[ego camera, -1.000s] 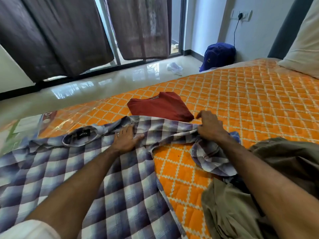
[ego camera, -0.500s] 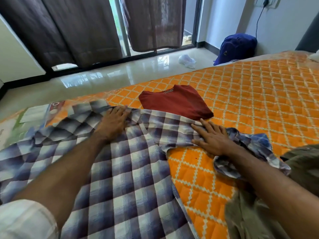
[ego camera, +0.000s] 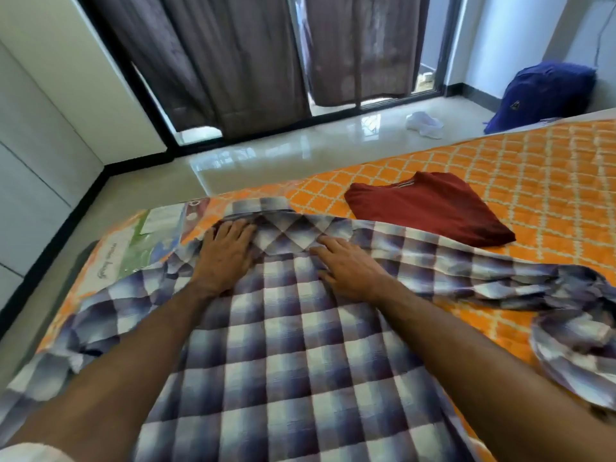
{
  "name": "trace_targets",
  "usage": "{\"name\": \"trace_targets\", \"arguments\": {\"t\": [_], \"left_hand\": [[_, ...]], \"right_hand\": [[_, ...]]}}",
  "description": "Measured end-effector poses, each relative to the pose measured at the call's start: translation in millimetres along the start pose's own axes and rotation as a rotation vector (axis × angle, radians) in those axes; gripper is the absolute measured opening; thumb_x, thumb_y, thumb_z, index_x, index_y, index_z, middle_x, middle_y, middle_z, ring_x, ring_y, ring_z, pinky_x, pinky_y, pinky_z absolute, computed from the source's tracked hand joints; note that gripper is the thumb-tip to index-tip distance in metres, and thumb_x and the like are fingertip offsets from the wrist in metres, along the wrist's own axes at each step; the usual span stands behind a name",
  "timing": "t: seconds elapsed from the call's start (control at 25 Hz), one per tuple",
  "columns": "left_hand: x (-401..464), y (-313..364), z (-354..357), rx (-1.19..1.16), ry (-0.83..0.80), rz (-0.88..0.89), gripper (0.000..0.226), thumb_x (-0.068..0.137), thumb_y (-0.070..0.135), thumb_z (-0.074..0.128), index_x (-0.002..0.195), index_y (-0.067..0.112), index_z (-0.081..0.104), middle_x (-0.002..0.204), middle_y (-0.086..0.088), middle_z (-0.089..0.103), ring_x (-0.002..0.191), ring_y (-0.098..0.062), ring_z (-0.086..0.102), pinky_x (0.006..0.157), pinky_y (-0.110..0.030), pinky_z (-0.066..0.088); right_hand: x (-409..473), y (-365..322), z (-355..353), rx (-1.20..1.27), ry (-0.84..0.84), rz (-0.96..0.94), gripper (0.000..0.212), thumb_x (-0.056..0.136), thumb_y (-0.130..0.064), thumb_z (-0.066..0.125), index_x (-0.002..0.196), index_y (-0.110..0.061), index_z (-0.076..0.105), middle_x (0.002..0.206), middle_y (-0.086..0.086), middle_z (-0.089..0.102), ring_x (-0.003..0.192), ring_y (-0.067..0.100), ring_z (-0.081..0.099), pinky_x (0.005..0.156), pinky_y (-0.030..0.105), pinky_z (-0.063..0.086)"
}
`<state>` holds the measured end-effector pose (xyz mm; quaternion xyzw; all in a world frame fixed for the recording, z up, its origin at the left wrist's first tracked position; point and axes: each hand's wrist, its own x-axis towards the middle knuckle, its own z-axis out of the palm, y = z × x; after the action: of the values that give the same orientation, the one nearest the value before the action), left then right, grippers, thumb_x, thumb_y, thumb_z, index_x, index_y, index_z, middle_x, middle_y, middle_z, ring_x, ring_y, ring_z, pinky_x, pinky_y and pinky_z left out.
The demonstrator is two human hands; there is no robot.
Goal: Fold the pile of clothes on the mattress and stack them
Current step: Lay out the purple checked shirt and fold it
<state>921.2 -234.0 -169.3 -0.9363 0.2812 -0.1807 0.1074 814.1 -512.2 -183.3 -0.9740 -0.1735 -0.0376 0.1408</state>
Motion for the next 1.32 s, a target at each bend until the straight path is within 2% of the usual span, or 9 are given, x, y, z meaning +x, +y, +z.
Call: {"name": "trace_targets", "arguments": {"t": [0.16,0.32,0.44,0.56,0.68,0.76,0.92,1.0,1.32], "left_hand": [[6.4,-41.5,17.9,-0.241,-0.452,-0.045,0.082,0.088,0.068,0.034,0.159,0.030,0.018,0.168,0.000,0.013,0.152,-0.025,0.016,0.118,-0.059,0.021],[-4.1,-74.7,29.5,-0.497,-0.149,-0.338,0.089,0.085,0.057,0.068,0.154,0.020,0.028,0.151,-0.011,0.041,0.132,-0.035,0.044,0.103,-0.052,0.040],[10.5,-84.7,39.2,-0.779,-0.189,-0.509,0.069,0.084,0.053,0.073,0.140,0.021,0.047,0.122,-0.003,0.062,0.113,-0.026,0.059,0.096,-0.045,0.047],[39.7,-81.8,34.0,-0.973,-0.244,-0.486,0.030,0.096,0.045,0.062,0.093,0.015,0.063,0.086,-0.001,0.059,0.085,-0.022,0.056,0.080,-0.038,0.043],[53.9,-98.9,16.6,-1.343,-0.371,-0.438,0.038,0.100,0.036,0.058,0.096,-0.001,0.063,0.083,0.002,0.054,0.082,-0.019,0.053,0.078,-0.035,0.042],[57.3,-107.8,19.8,-1.217,-0.385,-0.409,0.038,0.100,0.038,0.058,0.100,0.000,0.060,0.089,0.006,0.055,0.092,-0.021,0.055,0.079,-0.034,0.043],[34.0,-84.0,70.0,-0.499,-0.136,-0.289,0.032,0.103,0.043,0.043,0.109,0.013,0.053,0.113,-0.011,0.057,0.091,-0.031,0.059,0.074,-0.042,0.045],[30.4,-81.0,92.8,-0.397,-0.045,-0.235,0.044,0.101,0.048,0.030,0.110,0.011,0.052,0.105,-0.015,0.059,0.087,-0.036,0.059,0.075,-0.050,0.048],[31.2,-75.4,72.7,-0.228,0.041,-0.218,0.023,0.102,0.025,0.045,0.117,0.010,0.051,0.108,-0.013,0.059,0.089,-0.033,0.057,0.078,-0.048,0.045]], "right_hand": [[47.3,-12.5,20.0,-0.008,-0.003,0.140,0.052,0.104,-0.041,0.044,0.151,-0.019,0.037,0.164,0.009,0.022,0.146,0.030,0.030,0.116,0.048,0.032],[86.6,-17.5,8.9,0.009,0.149,0.331,0.067,0.095,-0.037,0.059,0.153,-0.018,0.032,0.158,0.007,0.030,0.143,0.032,0.031,0.116,0.051,0.025],[134.0,-13.2,-4.5,0.139,0.054,0.524,0.071,0.090,-0.052,0.063,0.147,-0.017,0.039,0.139,0.008,0.054,0.135,0.029,0.043,0.118,0.053,0.015],[166.3,-12.3,-16.0,0.310,-0.074,0.570,0.048,0.085,-0.054,0.069,0.104,-0.011,0.060,0.104,0.013,0.067,0.107,0.035,0.062,0.103,0.055,0.043],[171.2,-1.3,-41.6,0.591,-0.231,0.477,0.021,0.093,-0.023,0.072,0.101,-0.005,0.070,0.101,0.015,0.072,0.096,0.032,0.069,0.086,0.043,0.056],[172.7,6.1,-44.4,0.642,-0.205,0.451,0.029,0.094,-0.025,0.072,0.116,-0.007,0.066,0.109,0.011,0.070,0.097,0.027,0.069,0.086,0.040,0.058],[161.0,4.2,42.7,-0.024,0.081,0.394,0.054,0.102,-0.044,0.042,0.149,-0.016,0.041,0.142,0.013,0.050,0.128,0.037,0.049,0.105,0.052,0.042],[155.0,12.8,73.3,-0.055,0.136,0.354,0.062,0.100,-0.049,0.022,0.153,-0.020,0.036,0.153,0.010,0.044,0.136,0.036,0.044,0.113,0.050,0.035],[150.4,-6.0,51.9,-0.043,0.120,0.432,0.066,0.107,-0.050,0.024,0.163,-0.020,0.009,0.170,0.002,0.007,0.157,0.023,0.006,0.125,0.049,0.000]]}}
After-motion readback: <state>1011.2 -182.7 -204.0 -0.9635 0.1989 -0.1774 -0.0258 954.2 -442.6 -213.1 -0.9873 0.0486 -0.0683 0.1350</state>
